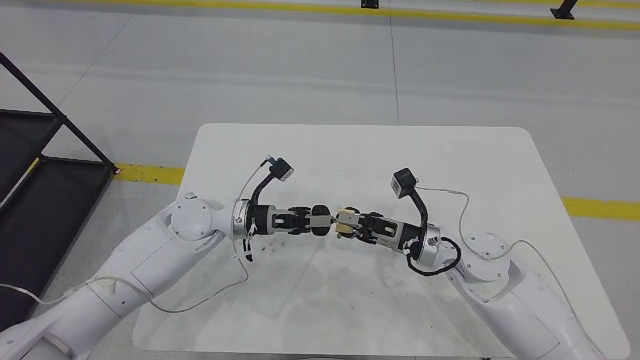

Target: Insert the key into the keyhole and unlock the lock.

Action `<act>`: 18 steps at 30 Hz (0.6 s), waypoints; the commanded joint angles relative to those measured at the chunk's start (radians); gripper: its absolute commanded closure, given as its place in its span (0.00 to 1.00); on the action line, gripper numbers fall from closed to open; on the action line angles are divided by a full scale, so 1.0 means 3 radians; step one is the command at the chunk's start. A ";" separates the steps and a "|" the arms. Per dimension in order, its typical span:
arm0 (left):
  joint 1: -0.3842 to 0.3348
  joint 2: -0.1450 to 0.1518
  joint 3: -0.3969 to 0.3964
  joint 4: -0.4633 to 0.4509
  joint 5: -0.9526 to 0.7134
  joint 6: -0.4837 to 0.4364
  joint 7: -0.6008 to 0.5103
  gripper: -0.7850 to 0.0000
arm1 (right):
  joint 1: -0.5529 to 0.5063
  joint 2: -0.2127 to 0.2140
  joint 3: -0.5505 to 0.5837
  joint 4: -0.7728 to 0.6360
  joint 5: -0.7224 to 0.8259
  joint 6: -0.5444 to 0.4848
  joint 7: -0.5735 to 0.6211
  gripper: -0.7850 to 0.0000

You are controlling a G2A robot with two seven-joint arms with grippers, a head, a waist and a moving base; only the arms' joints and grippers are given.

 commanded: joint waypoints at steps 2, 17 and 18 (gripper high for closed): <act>0.0026 -0.0004 -0.0047 -0.0019 0.0084 -0.0023 0.0021 1.00 | 0.0000 0.0000 0.0000 0.0000 0.0000 0.0000 0.0000 1.00; 0.0182 -0.0034 -0.0239 -0.0151 0.0594 -0.0119 0.0299 1.00 | 0.0000 0.0000 0.0000 0.0000 0.0000 0.0000 0.0000 1.00; 0.0194 -0.0036 -0.0253 -0.0157 0.0639 -0.0139 0.0320 1.00 | 0.0000 0.0000 0.0000 0.0000 0.0000 0.0000 0.0000 1.00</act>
